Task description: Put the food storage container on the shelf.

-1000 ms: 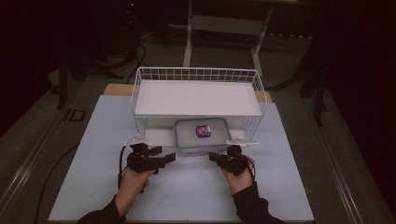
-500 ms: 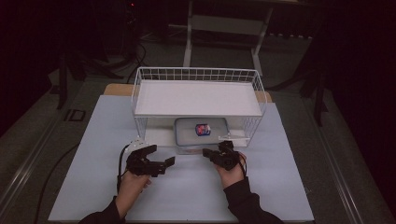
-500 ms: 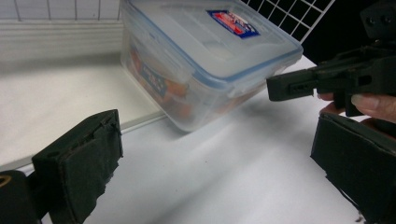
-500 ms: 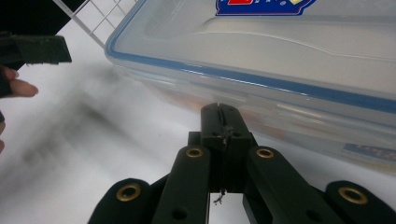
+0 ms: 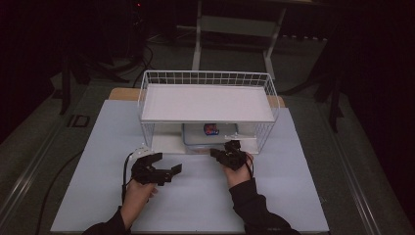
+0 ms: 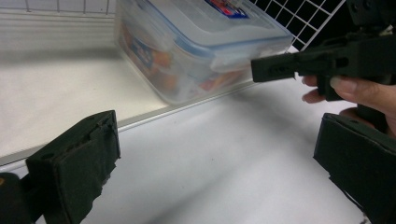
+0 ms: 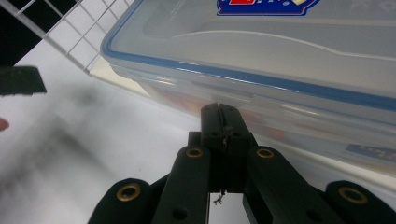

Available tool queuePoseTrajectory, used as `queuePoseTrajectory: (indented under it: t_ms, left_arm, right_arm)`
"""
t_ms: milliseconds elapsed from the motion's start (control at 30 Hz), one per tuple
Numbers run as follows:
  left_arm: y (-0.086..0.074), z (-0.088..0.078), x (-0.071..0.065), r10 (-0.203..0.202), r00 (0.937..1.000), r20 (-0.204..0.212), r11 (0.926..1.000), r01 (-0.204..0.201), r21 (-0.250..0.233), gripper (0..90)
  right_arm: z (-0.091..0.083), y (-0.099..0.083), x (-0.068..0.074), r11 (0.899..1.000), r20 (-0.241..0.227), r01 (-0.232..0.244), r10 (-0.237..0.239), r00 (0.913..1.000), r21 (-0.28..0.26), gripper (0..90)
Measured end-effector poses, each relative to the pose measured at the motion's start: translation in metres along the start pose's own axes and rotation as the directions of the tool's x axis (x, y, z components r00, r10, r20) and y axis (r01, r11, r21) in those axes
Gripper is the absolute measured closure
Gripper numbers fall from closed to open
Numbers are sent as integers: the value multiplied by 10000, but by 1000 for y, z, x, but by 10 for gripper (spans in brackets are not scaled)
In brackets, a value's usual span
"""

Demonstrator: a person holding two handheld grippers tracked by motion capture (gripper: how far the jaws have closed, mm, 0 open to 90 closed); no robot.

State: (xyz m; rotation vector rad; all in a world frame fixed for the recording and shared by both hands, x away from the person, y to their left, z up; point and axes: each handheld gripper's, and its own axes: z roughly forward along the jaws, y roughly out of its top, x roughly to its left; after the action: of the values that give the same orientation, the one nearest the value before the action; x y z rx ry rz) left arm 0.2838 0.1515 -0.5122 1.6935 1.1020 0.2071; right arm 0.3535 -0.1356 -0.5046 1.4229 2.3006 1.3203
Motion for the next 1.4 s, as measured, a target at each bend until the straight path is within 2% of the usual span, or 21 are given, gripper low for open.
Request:
queuePoseTrajectory:
  t_ms: [133,233,500,667,800,833,867,900,1000,1100,1200,1267,1400]
  left_arm:
    - [-1,0,-1,136,9999,-71,9999,-136,-8,0]
    - [-1,-1,-1,207,9997,-155,9998,-207,-12,0]
    - [-3,-1,4,260,9990,-354,9997,-258,55,0]
    - [-4,-1,3,362,9988,-328,9993,-360,76,0]
    - [-3,0,0,460,9989,-69,9989,-460,52,0]
    - [-2,0,0,515,9978,415,9986,-518,63,0]
    - [-1,1,-1,516,9948,874,9985,-529,127,0]
    - [0,1,-1,583,9921,1107,9978,-615,259,0]
    - [1,-2,-2,696,9886,1336,9975,-701,-3,0]
    - [4,-5,-3,846,9884,1262,9963,-824,-229,0]
    - [6,-7,-4,993,9879,1191,9949,-968,-268,0]
    - [7,-8,-5,1012,9879,1177,9946,-976,-358,0]
    - [8,-11,-10,1262,9845,1217,9919,-1230,-330,0]
  right_arm:
    - [8,5,0,10000,73,10,-10,10000,-39,898]
    - [12,10,-3,9996,109,-241,242,9996,-142,897]
    - [22,19,-7,9988,228,-439,444,9988,-229,898]
    - [25,18,-4,9993,214,-250,256,9994,-278,896]
    - [19,15,0,9993,112,-240,243,9996,-303,858]
    - [17,14,1,9992,108,-185,189,9998,-345,853]
    - [14,13,2,9990,95,-106,110,9999,-430,838]
    - [12,12,2,9987,112,-59,65,9999,-497,809]
    - [3,8,4,9982,159,109,-100,9998,-592,743]
    - [-4,3,8,9967,254,564,-550,9982,-584,678]
    - [-11,-1,13,9938,286,960,-945,9951,-559,515]
    - [-14,-3,14,9937,171,931,-922,9956,-631,410]
    - [-19,-7,15,9937,4,934,-935,9956,-619,310]
